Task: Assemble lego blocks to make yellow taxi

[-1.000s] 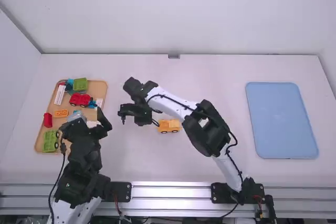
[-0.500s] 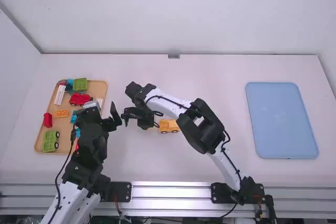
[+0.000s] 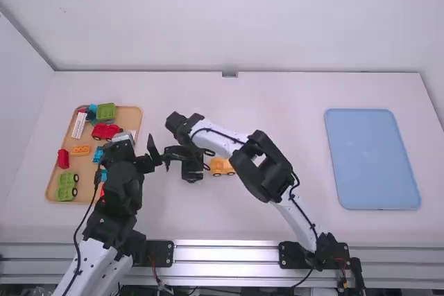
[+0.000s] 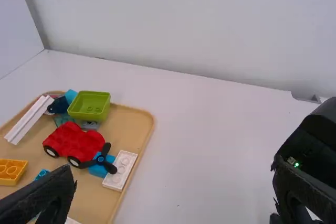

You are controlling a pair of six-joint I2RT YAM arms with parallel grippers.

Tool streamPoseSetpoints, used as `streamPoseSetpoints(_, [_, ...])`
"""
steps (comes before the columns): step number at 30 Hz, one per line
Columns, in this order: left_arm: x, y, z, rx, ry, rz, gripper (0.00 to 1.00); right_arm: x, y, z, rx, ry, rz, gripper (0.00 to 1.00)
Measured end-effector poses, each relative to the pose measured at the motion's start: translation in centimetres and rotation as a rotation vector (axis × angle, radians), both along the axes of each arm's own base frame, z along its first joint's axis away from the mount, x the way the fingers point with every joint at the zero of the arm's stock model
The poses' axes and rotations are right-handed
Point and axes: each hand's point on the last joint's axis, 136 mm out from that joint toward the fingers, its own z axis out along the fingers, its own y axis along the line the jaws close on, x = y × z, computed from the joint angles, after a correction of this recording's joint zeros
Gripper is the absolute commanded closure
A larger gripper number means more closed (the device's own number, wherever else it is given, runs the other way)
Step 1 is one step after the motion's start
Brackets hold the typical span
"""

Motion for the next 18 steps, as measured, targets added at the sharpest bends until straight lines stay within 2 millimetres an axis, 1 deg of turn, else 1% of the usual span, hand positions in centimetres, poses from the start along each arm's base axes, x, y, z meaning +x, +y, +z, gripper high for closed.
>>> streamPoseSetpoints(4, [0.0, 0.0, 0.0, 0.010, 0.001, -0.003, 0.01, 0.3, -0.2, 0.0, 0.004, 0.003, -0.005, 0.01])
streamPoseSetpoints(7, [-0.1, 0.0, -0.3, 0.021, 0.019, -0.005, 0.01, 0.7, -0.4, 0.2, 0.014, 0.012, -0.020, 0.01])
streamPoseSetpoints(8, [-0.1, 0.0, -0.5, 0.022, 0.028, -0.004, 0.01, 1.0, -0.5, 0.4, 0.023, 0.014, -0.028, 0.01])
streamPoseSetpoints(11, [-0.2, 0.0, -0.8, 0.025, 0.038, -0.005, 0.01, 2.1, -0.5, 2.1, 0.084, 0.013, -0.050, 0.01])
streamPoseSetpoints(13, [-0.2, -0.1, -0.9, 0.027, 0.043, -0.016, 0.01, 4.1, -0.5, 5.4, 0.174, -0.018, -0.081, 0.01])
streamPoseSetpoints(14, [-0.2, -0.3, -0.9, 0.031, 0.046, -0.026, 0.01, 4.8, -0.6, 6.6, 0.204, -0.033, -0.095, 0.02])
streamPoseSetpoints(15, [-0.1, -0.7, -0.9, 0.035, 0.050, -0.052, 0.01, 6.0, -1.0, 8.7, 0.251, -0.061, -0.121, 0.02])
streamPoseSetpoints(16, [-0.1, -0.9, -1.0, 0.037, 0.051, -0.069, 0.01, 6.8, -1.3, 10.0, 0.280, -0.081, -0.140, 0.01])
streamPoseSetpoints(17, [0.0, -1.4, -1.0, 0.039, 0.055, -0.095, 0.01, 7.9, -1.9, 12.0, 0.318, -0.107, -0.169, 0.01])
streamPoseSetpoints(18, [0.0, -1.6, -1.1, 0.042, 0.057, -0.110, 0.01, 8.5, -2.4, 13.2, 0.338, -0.121, -0.189, 0.02])
